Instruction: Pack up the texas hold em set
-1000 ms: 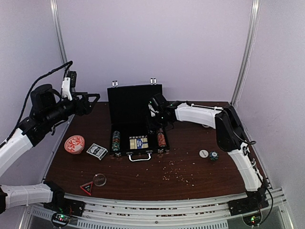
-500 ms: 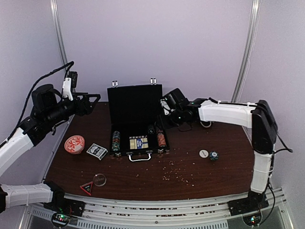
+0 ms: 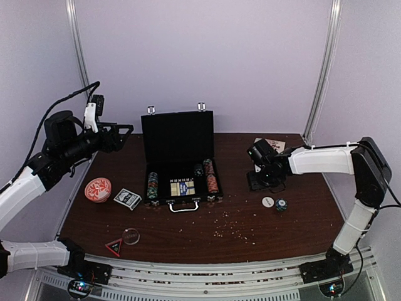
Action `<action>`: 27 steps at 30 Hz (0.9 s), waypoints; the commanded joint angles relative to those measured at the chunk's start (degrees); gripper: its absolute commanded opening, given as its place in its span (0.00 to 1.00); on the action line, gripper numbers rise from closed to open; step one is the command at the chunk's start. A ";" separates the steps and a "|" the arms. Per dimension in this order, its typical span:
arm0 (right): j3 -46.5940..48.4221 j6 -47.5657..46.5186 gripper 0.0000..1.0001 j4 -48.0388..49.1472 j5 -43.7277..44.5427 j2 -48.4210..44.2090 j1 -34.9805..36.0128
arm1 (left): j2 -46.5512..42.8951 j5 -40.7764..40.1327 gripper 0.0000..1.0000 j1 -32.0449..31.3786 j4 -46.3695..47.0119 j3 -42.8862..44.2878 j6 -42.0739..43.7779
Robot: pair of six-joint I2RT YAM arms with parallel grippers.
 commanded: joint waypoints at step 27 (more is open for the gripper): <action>-9.69 4.90 0.61 -0.79 -4.57 -1.56 -3.75 | 0.46 1.80 0.82 0.37 1.94 1.18 -0.37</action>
